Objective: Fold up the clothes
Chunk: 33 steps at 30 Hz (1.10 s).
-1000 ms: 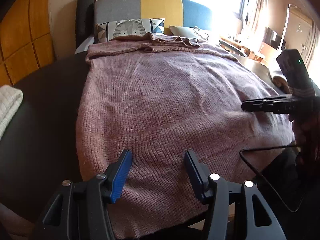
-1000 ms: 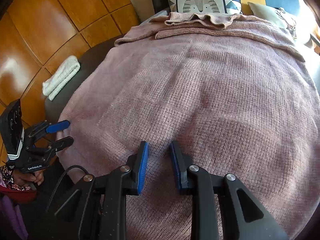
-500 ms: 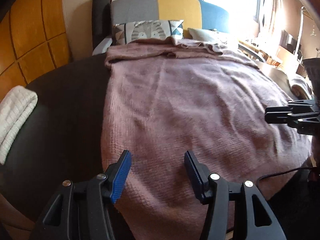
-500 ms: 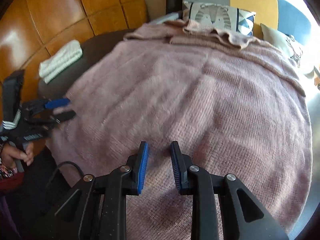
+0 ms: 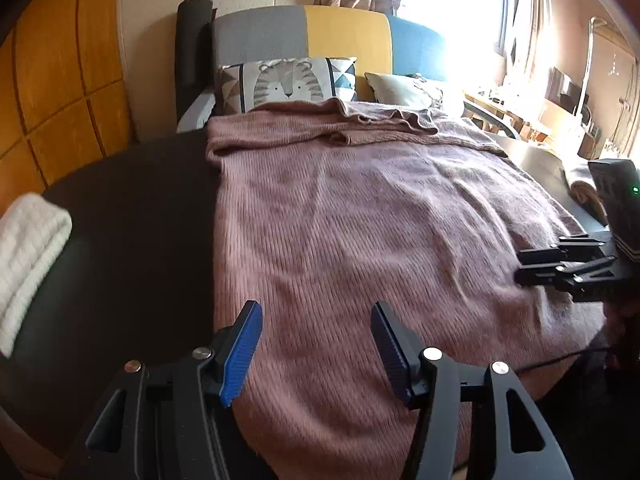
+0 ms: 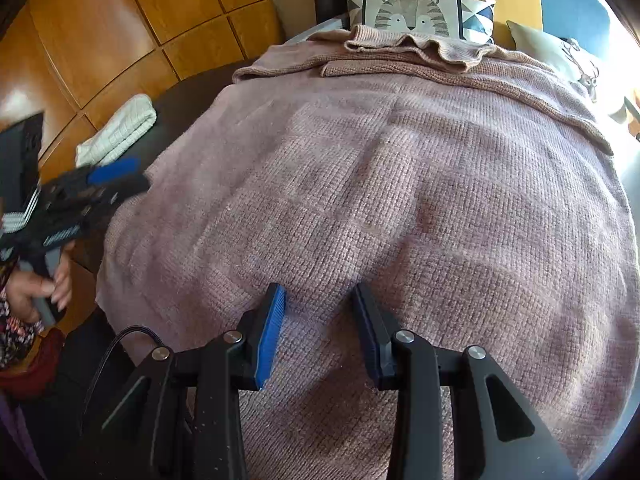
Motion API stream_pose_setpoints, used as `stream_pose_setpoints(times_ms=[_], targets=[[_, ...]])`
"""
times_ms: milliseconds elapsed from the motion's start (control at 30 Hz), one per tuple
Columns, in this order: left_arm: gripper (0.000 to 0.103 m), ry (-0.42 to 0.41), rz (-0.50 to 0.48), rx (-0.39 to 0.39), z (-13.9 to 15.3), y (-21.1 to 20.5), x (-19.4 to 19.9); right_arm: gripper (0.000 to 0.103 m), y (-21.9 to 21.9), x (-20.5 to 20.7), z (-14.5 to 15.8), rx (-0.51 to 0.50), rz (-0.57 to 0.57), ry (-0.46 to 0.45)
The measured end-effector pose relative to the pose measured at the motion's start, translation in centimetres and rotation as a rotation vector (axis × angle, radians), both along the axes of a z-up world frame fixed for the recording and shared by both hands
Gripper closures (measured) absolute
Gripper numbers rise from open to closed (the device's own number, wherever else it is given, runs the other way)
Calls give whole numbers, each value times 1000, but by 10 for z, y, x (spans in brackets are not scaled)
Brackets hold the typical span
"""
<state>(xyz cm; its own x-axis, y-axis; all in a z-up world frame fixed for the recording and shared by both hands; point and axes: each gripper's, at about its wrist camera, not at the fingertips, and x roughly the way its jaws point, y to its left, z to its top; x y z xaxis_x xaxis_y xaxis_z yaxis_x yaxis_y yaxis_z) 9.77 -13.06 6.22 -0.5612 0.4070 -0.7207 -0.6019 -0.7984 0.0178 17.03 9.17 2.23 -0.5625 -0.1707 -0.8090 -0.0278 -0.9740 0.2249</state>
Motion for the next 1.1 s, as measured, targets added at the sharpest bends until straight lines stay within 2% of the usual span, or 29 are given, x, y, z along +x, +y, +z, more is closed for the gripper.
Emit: stream_pose_setpoints(times_ms=[67, 167, 267, 400, 533, 667, 867, 1100], targets=[[44, 25, 20, -33, -2, 16, -19, 66, -2, 1, 1, 20, 4, 0], [44, -29, 111, -90, -19, 26, -55, 67, -5, 4, 1, 42, 4, 7], [44, -94, 173, -43, -29, 13, -68, 67, -5, 5, 1, 46, 1, 11], [43, -84, 215, -53, -31, 4, -58, 67, -4, 4, 2, 38, 3, 7], [40, -104, 247, 18, -37, -17, -49, 67, -3, 2, 2, 33, 4, 7], [38, -80, 255, 8, -38, -21, -41, 66, -3, 2, 2, 27, -2, 8], [38, -104, 274, 10, -35, -21, -41, 65, 2, 4, 5, -13, -18, 9], [38, -142, 280, -7, -32, -21, -42, 64, 37, 34, 32, -2, -116, 111]])
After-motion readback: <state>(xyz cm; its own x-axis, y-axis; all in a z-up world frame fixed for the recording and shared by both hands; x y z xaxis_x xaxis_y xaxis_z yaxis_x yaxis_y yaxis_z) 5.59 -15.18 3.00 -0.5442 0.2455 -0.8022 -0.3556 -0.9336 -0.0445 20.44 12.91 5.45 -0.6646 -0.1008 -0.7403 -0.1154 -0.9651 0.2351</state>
